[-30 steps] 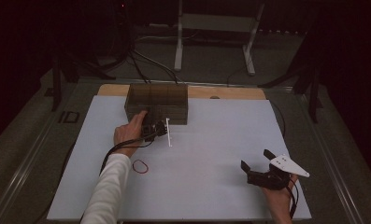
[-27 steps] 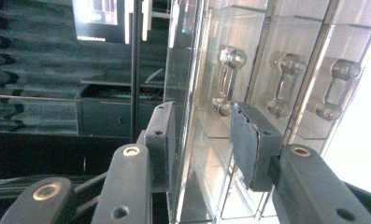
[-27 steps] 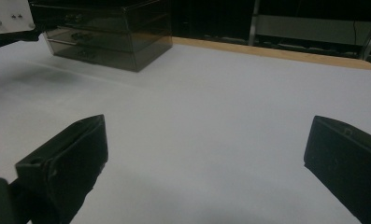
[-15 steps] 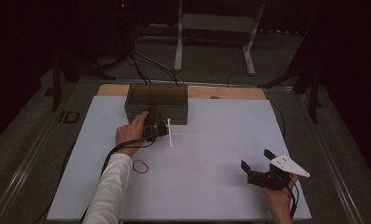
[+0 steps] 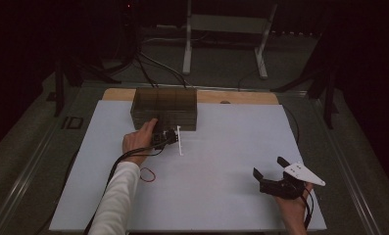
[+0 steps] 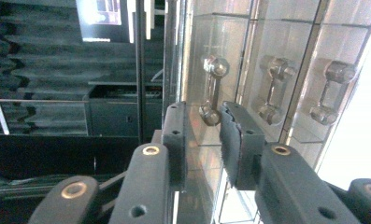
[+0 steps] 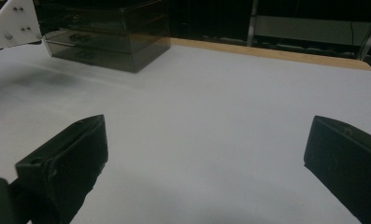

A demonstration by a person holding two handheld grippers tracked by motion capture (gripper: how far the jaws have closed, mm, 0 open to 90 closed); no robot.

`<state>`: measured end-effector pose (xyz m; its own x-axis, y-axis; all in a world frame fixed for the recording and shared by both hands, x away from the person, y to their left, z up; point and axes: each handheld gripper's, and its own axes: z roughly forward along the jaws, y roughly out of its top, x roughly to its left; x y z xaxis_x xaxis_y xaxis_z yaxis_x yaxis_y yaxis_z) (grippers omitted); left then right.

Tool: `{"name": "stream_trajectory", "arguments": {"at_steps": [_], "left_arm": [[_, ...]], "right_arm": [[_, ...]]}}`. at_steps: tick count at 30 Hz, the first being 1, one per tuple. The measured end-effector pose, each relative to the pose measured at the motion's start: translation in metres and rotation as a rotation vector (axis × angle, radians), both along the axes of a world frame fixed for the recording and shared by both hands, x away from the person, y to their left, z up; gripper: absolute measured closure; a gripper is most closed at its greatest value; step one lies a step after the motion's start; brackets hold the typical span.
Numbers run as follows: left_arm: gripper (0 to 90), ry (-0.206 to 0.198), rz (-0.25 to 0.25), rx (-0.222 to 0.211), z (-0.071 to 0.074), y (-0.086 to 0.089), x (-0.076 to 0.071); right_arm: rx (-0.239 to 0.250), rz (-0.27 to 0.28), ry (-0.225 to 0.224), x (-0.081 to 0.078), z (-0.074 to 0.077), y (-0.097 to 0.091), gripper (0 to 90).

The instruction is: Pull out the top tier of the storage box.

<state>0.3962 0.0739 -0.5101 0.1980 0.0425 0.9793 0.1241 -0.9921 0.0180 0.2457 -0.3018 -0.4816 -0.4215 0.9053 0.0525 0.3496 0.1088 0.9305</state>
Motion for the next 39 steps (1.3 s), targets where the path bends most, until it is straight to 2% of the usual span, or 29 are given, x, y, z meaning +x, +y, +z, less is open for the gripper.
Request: {"name": "stream_trajectory", "arguments": {"at_steps": [5,12,20,25,39], "left_arm": [[78.3,0.013,-0.003,-0.013,-0.0001,0.0001,0.0015],[80.4,0.029,0.008,-0.007,0.0001,-0.0009,0.0023],[80.3,0.022,-0.002,-0.015,-0.0016,-0.0007,0.0042],[80.3,0.028,0.015,-0.007,-0.0013,-0.0008,0.0048],[82.8,0.028,0.013,-0.004,-0.0012,-0.001,0.0043]], "right_arm": [[-0.001,0.0,0.0,0.0,0.0001,0.0,0.4],[-0.001,0.001,0.0,0.0,0.0,0.0002,0.4],[0.001,0.001,0.0,-0.0001,0.0002,-0.0002,0.4],[0.0,0.002,0.0,0.0,0.0,0.0001,0.4],[0.0,0.002,0.001,0.0003,-0.0002,0.0001,0.4]]}}
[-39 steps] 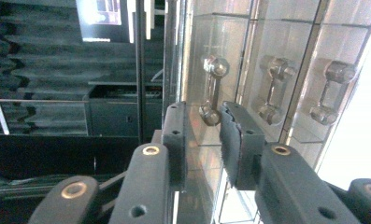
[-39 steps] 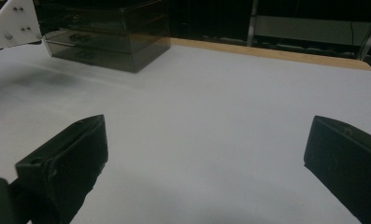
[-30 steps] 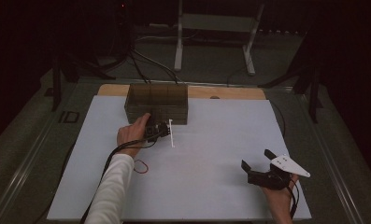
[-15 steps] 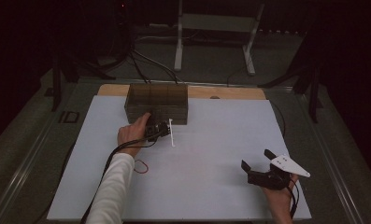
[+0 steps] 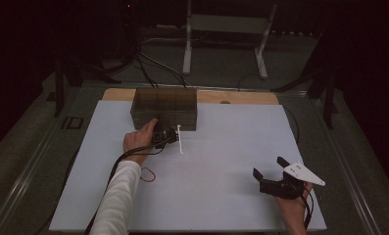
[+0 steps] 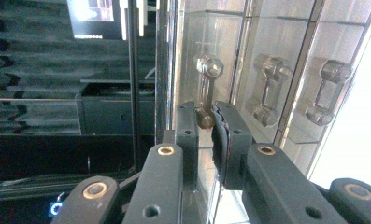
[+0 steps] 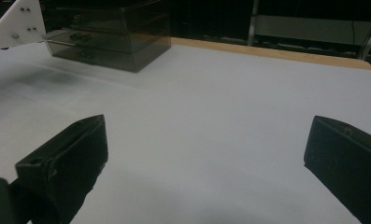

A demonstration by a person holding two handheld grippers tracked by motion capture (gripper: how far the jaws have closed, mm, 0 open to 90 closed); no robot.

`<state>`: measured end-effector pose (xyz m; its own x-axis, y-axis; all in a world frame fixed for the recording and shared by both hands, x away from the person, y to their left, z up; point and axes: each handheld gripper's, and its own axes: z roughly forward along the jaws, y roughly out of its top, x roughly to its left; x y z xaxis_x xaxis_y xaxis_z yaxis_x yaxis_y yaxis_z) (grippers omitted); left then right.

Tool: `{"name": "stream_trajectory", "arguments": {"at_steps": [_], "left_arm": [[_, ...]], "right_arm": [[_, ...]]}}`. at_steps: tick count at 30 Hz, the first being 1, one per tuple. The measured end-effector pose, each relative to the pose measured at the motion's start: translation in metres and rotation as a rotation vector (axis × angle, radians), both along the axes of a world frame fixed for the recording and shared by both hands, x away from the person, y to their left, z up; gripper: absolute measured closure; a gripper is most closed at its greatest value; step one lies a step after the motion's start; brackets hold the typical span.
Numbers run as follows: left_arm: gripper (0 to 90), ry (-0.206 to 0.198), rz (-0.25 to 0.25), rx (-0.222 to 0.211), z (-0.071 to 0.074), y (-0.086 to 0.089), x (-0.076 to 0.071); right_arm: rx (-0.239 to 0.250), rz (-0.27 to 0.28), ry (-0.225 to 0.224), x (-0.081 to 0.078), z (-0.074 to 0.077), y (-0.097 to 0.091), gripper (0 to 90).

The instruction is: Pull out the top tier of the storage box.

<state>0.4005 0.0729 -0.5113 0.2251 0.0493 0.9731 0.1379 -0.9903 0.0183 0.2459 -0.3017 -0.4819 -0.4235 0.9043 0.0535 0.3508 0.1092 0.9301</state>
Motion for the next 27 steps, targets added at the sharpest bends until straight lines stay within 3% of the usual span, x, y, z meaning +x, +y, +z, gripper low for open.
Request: {"name": "stream_trajectory", "arguments": {"at_steps": [27], "left_arm": [[83.0,-0.003,-0.01,0.001,0.0,0.0,-0.013]], "right_arm": [[0.003,-0.003,-0.001,-0.001,0.001,-0.001,0.4]]}}
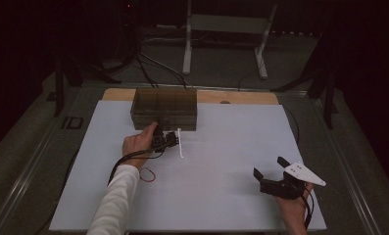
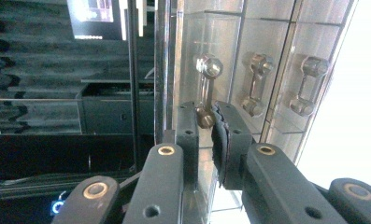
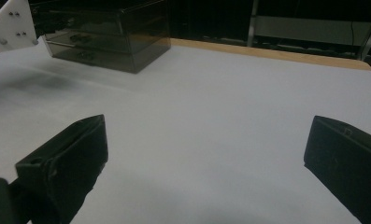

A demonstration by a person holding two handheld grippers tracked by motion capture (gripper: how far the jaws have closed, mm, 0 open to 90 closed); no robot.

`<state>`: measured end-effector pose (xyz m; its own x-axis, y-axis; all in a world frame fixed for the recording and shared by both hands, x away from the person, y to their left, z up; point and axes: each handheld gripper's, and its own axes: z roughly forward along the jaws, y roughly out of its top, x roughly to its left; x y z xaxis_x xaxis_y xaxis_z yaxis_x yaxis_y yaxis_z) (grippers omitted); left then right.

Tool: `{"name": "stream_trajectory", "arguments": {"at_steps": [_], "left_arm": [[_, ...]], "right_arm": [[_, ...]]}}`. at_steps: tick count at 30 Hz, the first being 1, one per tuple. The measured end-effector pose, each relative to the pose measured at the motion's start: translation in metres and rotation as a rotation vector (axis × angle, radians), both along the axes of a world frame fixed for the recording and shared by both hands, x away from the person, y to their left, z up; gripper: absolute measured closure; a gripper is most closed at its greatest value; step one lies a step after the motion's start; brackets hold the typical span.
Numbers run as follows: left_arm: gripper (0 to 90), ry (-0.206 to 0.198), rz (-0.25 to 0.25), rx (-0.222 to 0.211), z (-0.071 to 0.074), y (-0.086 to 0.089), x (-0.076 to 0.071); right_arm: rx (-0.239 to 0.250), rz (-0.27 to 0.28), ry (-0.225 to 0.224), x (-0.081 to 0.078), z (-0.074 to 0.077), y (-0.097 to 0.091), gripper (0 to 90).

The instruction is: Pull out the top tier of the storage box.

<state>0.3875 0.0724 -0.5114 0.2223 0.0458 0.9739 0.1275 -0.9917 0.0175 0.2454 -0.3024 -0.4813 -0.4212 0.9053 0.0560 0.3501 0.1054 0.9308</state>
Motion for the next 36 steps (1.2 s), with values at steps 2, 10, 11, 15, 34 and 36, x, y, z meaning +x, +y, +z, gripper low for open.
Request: {"name": "stream_trajectory", "arguments": {"at_steps": [2,10,11,15,34,36], "left_arm": [[83.0,-0.004,-0.002,0.0,0.0,0.0,-0.001],[82.9,0.007,0.002,0.011,0.001,0.0,-0.006],[82.9,0.005,0.001,0.009,0.001,0.0,-0.007],[82.9,0.011,0.006,0.024,0.002,0.0,-0.01],[80.2,0.01,-0.022,0.022,0.001,0.001,-0.016],[64.0,0.012,-0.031,0.021,0.001,0.002,-0.018]], "right_arm": [[0.002,-0.001,-0.001,0.0,0.0,0.0,0.4],[0.002,-0.001,-0.001,0.0,0.0,0.0,0.5],[0.001,0.0,-0.001,0.0,0.0,0.0,0.4],[0.002,0.0,0.0,0.0,0.0,0.0,0.4],[-0.001,0.002,0.0,0.0,0.0,0.0,0.4],[-0.001,0.002,0.0,0.0,0.0,0.0,0.5]]}}
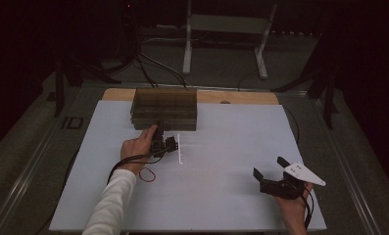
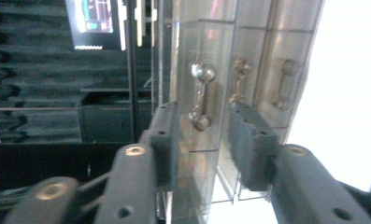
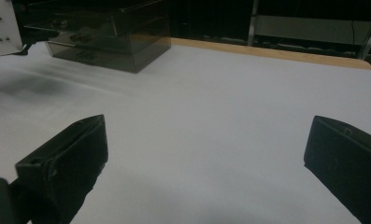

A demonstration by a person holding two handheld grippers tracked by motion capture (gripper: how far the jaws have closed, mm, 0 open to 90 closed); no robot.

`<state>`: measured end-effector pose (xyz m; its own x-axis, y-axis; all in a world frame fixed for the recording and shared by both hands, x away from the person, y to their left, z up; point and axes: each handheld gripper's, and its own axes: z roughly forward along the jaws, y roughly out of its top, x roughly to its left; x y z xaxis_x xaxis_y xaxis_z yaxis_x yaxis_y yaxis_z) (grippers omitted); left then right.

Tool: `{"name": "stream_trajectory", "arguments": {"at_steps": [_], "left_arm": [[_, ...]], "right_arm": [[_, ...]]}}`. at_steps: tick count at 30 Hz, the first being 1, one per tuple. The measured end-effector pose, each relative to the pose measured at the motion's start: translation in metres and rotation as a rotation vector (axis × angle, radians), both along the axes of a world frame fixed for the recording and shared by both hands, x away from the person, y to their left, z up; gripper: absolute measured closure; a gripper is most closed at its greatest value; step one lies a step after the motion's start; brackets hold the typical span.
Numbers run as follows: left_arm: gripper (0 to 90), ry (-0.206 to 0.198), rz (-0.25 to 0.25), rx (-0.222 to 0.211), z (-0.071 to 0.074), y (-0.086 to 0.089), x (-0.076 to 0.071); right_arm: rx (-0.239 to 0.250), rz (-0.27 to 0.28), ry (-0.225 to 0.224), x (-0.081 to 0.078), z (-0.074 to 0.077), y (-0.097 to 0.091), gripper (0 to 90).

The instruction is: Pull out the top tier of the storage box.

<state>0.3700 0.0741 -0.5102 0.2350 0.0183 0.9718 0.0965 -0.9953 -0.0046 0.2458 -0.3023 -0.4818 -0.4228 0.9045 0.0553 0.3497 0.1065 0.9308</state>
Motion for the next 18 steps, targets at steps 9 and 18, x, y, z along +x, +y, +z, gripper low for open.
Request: {"name": "stream_trajectory", "arguments": {"at_steps": [9,18], "left_arm": [[34.6,0.084,0.006,-0.158,0.009,0.003,0.001],[8.4,0.231,0.071,-0.328,0.023,0.01,0.01]], "right_arm": [[0.0,-0.001,0.001,0.0,0.0,0.0,0.5],[-0.002,-0.002,0.001,0.0,0.0,0.0,0.4]]}}
